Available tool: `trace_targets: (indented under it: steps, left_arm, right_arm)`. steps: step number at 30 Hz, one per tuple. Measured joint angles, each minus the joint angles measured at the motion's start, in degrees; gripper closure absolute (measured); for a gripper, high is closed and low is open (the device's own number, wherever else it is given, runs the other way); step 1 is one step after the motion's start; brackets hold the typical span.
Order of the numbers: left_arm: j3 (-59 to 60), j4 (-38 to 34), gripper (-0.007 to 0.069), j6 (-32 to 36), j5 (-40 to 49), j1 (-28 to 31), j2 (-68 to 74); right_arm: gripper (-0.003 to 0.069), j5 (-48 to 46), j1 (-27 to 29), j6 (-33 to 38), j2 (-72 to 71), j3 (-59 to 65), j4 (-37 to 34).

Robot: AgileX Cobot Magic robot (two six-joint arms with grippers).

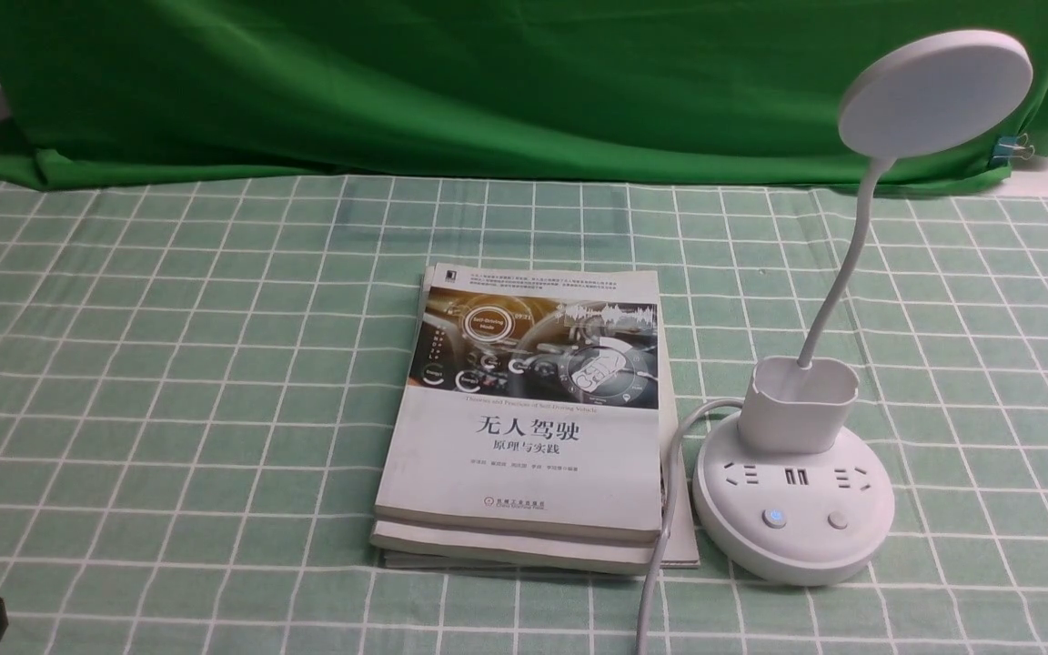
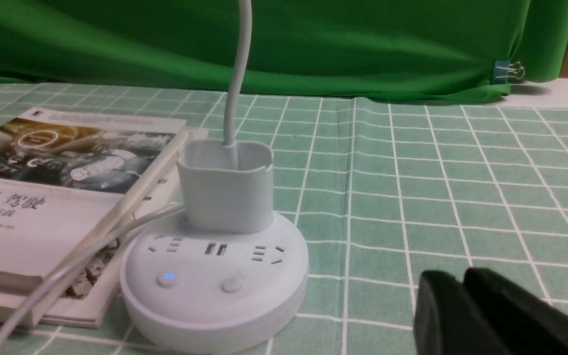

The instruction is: Turn off the desk lamp on the blue coffee tablecloth by hand.

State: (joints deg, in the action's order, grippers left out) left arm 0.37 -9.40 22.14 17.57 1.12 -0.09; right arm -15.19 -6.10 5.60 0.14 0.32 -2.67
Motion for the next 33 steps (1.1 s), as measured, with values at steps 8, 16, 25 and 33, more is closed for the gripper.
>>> trace_targets:
  steps: [8, 16, 25, 33]
  left_arm:
    - [0.0, 0.0, 0.0624, 0.0, 0.0, 0.0, 0.0]
    - [0.0, 0.0, 0.0624, 0.0, 0.0, 0.0, 0.0]
    - [0.0, 0.0, 0.0624, 0.0, 0.0, 0.0, 0.0]
    - [0.0, 0.0, 0.0624, 0.0, 0.0, 0.0, 0.0]
  right_arm:
    - [0.0562, 0.0, 0.0, 0.0, 0.0, 0.0, 0.0]
    - [0.0547, 0.13, 0.0, 0.0, 0.0, 0.0, 0.0]
    - [0.0523, 0.18, 0.0, 0.0, 0.0, 0.0, 0.0]
    - [0.051, 0.23, 0.0, 0.0, 0.0, 0.0, 0.0]
